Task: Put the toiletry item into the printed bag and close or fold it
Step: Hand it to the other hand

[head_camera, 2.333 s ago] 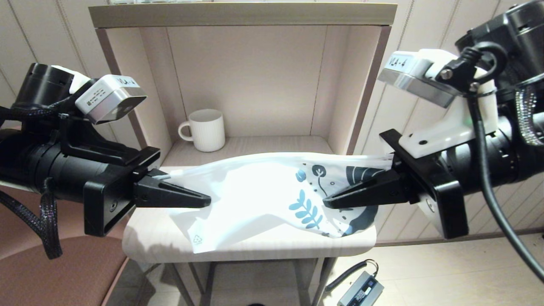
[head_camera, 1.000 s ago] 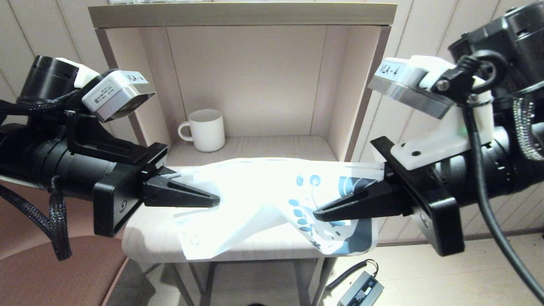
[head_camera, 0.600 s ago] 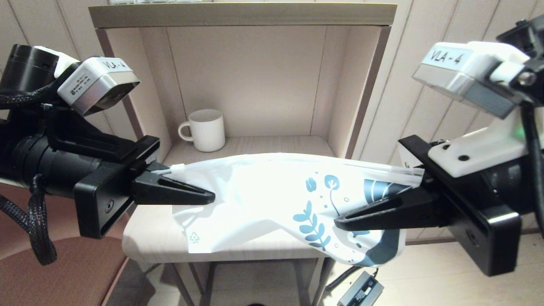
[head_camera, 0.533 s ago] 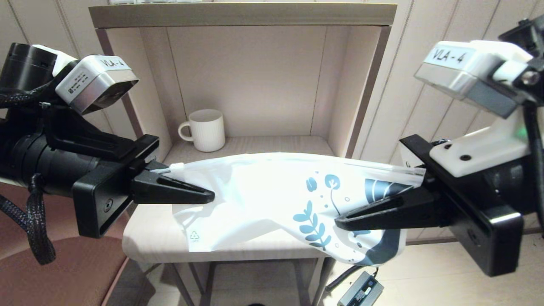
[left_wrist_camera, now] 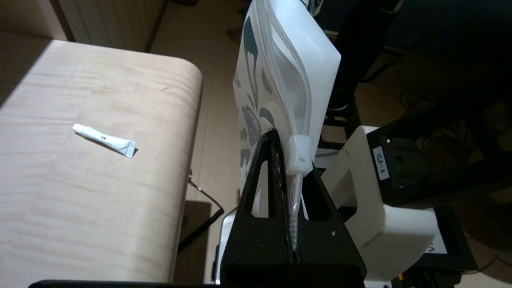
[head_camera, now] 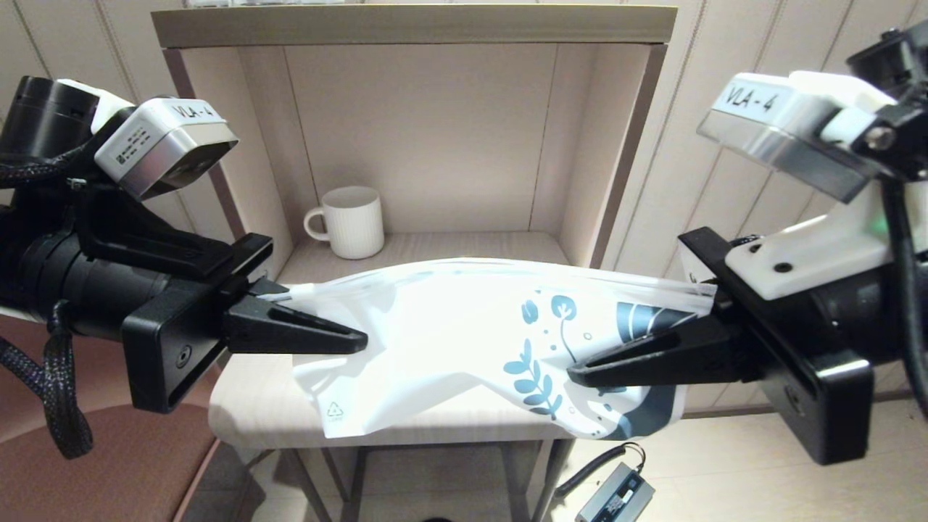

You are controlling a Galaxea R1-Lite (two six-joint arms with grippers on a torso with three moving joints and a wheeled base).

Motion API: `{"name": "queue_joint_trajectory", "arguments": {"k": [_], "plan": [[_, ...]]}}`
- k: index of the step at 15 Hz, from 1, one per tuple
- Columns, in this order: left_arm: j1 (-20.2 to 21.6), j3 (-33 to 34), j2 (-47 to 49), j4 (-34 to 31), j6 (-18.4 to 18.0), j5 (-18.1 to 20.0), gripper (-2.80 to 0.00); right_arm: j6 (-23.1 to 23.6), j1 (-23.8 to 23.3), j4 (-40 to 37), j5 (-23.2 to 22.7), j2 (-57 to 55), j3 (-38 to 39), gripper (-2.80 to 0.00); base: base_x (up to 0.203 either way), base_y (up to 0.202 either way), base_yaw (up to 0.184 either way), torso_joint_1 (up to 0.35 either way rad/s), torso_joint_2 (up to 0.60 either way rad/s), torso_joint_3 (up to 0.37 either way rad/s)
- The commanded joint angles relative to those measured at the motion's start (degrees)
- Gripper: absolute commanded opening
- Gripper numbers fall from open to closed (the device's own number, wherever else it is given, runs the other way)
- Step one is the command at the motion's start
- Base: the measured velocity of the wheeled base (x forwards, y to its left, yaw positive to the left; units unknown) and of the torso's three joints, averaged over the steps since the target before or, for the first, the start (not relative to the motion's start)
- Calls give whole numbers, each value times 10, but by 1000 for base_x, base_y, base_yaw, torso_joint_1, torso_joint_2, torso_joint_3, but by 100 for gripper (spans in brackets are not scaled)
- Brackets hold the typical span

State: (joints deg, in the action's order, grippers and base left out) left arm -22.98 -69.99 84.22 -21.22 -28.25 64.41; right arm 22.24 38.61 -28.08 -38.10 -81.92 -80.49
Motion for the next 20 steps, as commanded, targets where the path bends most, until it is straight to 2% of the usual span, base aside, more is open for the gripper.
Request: {"name": "queue_joint_trajectory", "arguments": {"k": [1,7,10,20], "plan": [[0,0,-1,-1,-1,3,-280,1,0,11,-2,-3,7,-280,0,0,0,0,0,0],[0,0,-1,-1,-1,5,-280,2,2,14,14,-3,5,-280,0,0,0,0,0,0],[-28,18,-2,0,-4,-6,-280,2,2,15,13,-2,2,-280,0,0,0,0,0,0],[-28,21,-2,0,-10,-7,-280,1,-4,9,15,2,12,-280,0,0,0,0,0,0]]}}
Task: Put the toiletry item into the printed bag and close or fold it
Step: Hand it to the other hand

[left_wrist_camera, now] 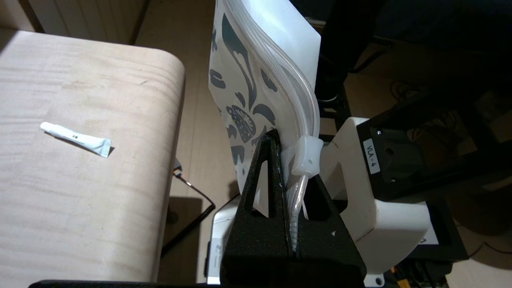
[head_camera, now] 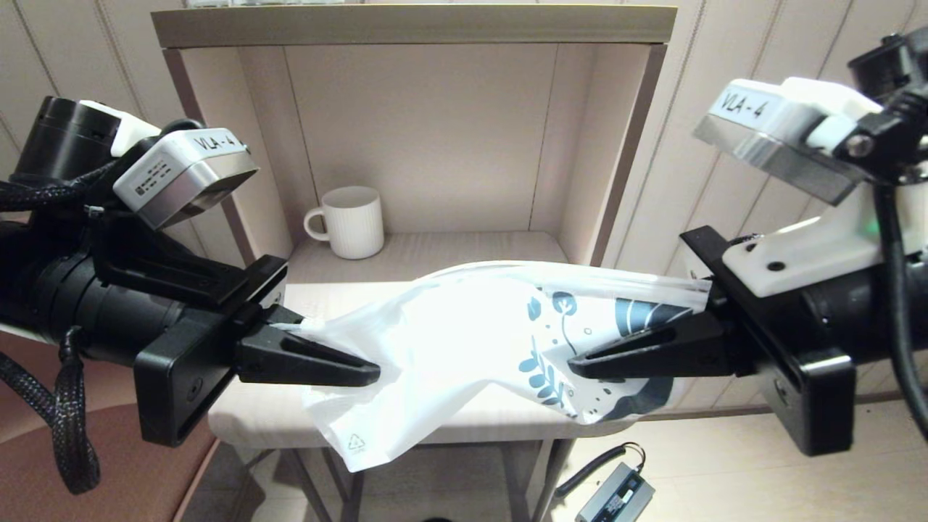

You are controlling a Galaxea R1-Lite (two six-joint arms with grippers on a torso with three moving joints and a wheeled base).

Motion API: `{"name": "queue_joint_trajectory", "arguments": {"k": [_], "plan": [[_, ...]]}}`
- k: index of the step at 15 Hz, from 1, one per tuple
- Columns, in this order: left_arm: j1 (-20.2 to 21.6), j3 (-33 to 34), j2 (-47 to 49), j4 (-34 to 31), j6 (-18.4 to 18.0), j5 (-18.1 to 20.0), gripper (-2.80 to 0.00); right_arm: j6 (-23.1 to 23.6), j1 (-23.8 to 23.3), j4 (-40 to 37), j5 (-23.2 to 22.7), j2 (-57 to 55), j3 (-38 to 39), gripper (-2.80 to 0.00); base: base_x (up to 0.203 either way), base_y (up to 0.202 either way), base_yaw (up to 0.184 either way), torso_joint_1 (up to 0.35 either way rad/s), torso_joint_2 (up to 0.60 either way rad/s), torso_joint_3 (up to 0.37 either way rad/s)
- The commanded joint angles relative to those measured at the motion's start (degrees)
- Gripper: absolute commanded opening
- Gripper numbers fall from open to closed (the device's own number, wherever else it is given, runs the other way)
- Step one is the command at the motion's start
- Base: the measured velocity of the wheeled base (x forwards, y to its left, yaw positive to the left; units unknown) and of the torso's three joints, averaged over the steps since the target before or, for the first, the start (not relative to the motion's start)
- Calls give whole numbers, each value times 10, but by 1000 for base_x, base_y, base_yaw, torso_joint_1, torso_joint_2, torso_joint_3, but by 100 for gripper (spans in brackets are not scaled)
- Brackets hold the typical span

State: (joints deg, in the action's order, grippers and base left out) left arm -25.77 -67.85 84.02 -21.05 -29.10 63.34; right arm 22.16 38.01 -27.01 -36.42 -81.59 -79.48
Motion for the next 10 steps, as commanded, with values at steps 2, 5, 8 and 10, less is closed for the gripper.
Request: {"name": "queue_joint_trajectory", "arguments": {"k": [2,5,8,10], "plan": [[0,1,-1,-1,-2,4,-280,2,2,2,-1,-4,2,0,0,0,0,0,0,0],[-1,0,0,-1,-2,4,-280,3,1,4,0,-1,7,0,0,0,0,0,0,0],[-1,2,2,-1,-3,3,-280,4,0,6,1,2,10,0,0,0,0,0,0,0],[0,12,2,-1,-10,-2,-280,3,-1,6,1,3,12,0,0,0,0,0,0,0]]}}
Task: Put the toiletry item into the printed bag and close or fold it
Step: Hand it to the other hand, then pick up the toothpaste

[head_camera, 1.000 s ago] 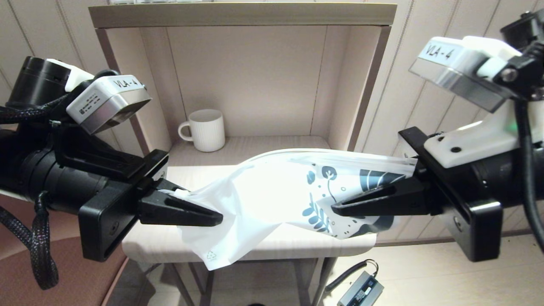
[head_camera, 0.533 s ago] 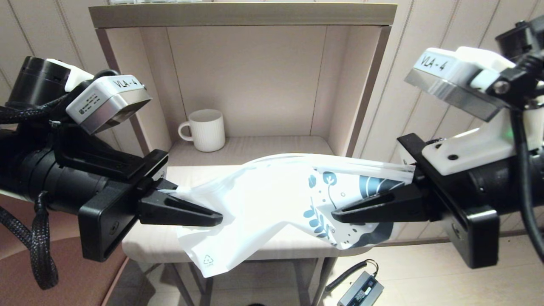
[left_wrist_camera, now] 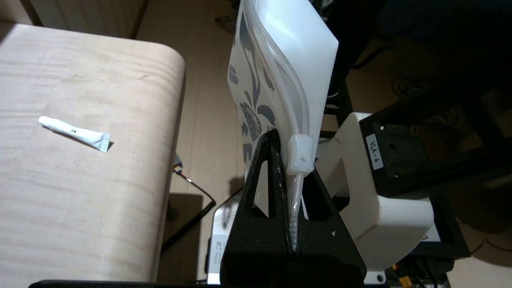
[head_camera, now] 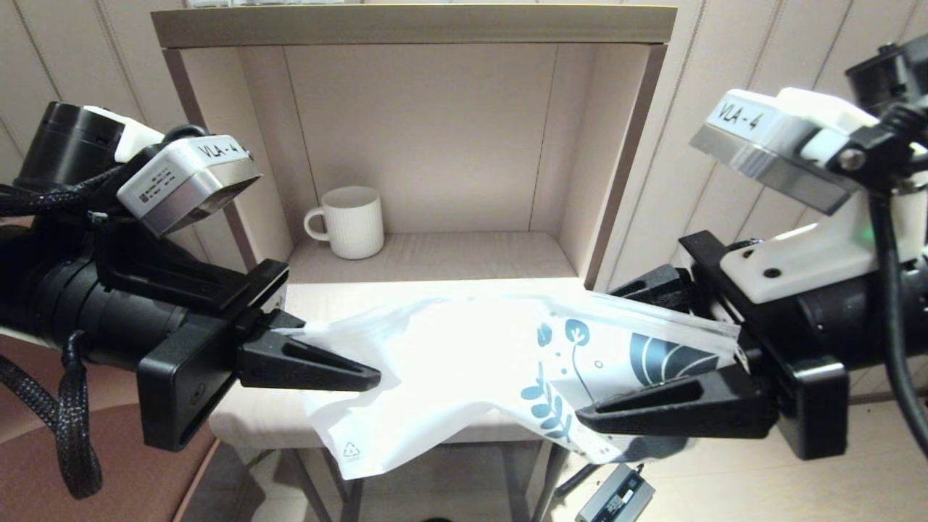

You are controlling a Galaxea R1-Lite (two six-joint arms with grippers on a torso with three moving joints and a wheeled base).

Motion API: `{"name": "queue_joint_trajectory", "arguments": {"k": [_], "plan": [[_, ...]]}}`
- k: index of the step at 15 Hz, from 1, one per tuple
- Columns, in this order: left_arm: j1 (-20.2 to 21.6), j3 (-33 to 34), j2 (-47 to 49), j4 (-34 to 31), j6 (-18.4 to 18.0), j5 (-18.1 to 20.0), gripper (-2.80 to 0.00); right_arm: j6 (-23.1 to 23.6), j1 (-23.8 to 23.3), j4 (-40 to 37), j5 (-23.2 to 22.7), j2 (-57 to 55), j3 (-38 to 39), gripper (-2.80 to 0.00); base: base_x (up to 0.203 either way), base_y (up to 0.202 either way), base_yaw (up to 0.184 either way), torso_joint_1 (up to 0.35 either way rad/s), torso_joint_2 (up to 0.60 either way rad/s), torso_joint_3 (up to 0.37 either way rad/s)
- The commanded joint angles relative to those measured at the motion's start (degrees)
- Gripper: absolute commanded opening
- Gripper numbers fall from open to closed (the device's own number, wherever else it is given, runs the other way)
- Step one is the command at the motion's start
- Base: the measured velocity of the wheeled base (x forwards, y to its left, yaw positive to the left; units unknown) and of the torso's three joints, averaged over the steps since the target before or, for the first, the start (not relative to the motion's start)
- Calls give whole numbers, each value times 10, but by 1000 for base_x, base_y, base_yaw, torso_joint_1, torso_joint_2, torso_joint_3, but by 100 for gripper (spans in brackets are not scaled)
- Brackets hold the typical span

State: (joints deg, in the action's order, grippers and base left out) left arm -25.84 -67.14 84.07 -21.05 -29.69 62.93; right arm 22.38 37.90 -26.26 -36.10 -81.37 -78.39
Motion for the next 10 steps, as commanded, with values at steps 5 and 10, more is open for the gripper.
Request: {"name": "queue_joint_trajectory", "arguments": {"k": [5,10], "plan": [[1,29,-5,-2,-27,-14,-280,1,-3,-4,-2,4,3,0,0,0,0,0,0,0],[7,47,-9,-1,-49,-53,-280,-3,-11,-2,-3,12,2,0,0,0,0,0,0,0]]}}
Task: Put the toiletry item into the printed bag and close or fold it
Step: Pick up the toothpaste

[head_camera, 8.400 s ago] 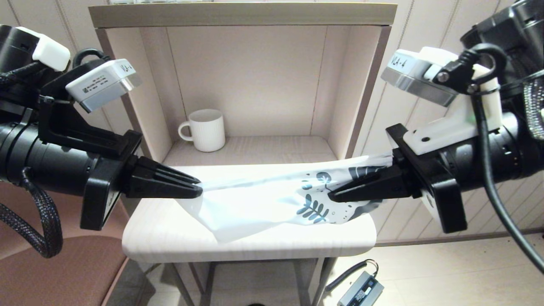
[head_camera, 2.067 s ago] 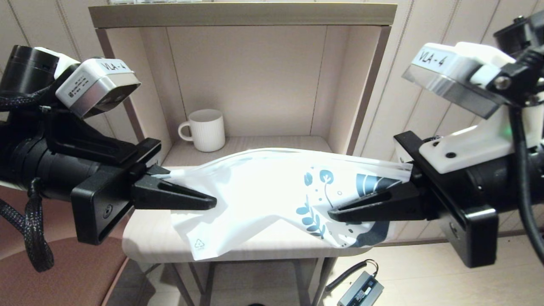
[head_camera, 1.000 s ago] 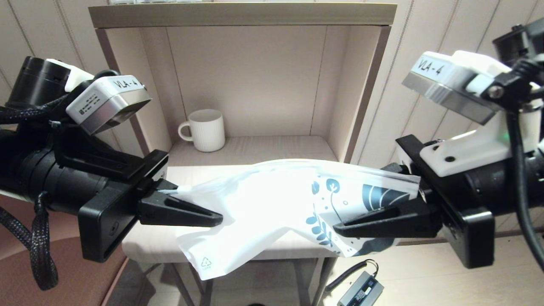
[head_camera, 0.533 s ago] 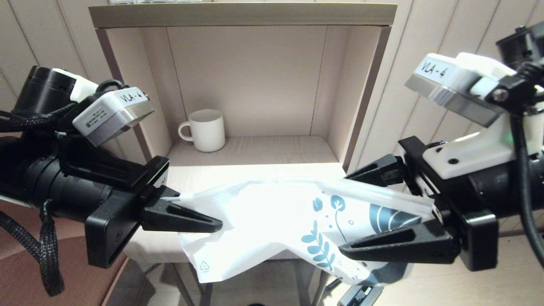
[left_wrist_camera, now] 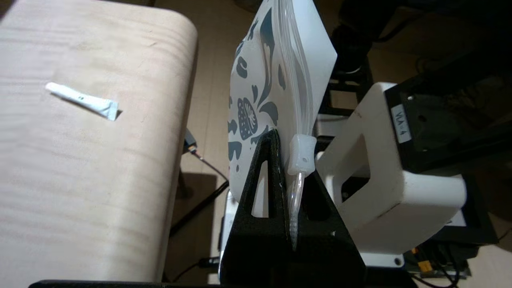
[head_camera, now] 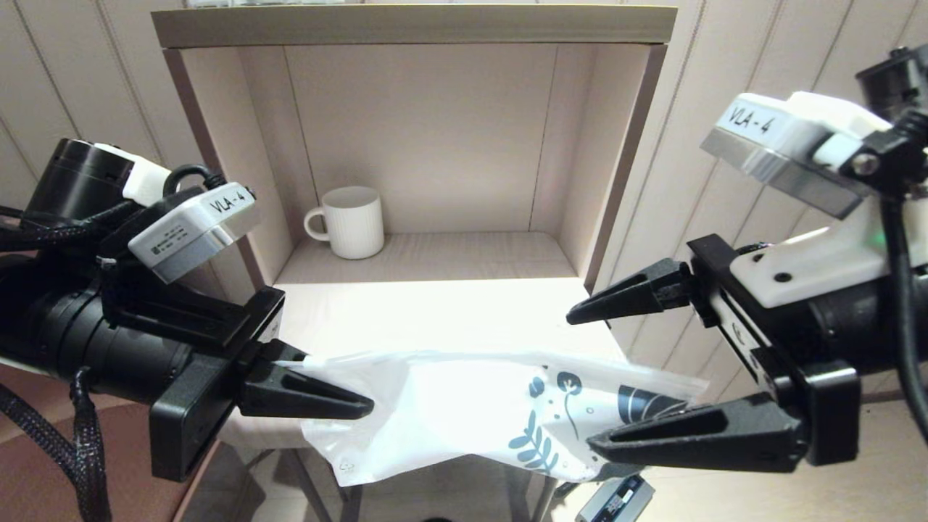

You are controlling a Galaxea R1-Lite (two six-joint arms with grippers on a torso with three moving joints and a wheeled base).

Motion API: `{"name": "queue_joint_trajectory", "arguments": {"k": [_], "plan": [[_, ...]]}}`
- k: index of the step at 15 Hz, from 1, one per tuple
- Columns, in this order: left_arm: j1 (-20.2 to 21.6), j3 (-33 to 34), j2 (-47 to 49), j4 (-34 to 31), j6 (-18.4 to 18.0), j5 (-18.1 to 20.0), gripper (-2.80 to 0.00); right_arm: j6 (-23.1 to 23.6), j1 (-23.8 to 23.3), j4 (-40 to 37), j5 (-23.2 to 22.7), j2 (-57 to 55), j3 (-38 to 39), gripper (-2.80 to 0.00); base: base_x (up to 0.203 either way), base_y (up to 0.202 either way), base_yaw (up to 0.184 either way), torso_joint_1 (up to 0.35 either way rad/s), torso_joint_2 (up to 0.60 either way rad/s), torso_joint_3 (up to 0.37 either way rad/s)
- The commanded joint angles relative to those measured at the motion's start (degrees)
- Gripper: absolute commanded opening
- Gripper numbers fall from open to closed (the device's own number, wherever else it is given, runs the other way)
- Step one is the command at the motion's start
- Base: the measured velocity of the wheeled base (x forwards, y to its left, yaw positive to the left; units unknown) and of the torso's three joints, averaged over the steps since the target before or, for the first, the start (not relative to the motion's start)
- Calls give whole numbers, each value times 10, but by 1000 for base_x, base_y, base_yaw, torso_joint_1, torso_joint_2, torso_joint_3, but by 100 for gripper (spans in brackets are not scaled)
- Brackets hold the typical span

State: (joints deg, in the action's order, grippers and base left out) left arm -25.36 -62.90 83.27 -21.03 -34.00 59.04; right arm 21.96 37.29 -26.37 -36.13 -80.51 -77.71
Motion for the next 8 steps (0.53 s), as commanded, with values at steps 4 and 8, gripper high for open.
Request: {"name": "queue_joint_trajectory", "arguments": {"k": [4,8], "plan": [[3,-5,-24,5,-27,-104,-280,-76,-17,1,18,2,-47,0,0,0,0,0,0,0],[3,3,-49,73,-28,-193,-280,-112,-16,1,107,-42,-65,0,0,0,0,0,0,0]]}}
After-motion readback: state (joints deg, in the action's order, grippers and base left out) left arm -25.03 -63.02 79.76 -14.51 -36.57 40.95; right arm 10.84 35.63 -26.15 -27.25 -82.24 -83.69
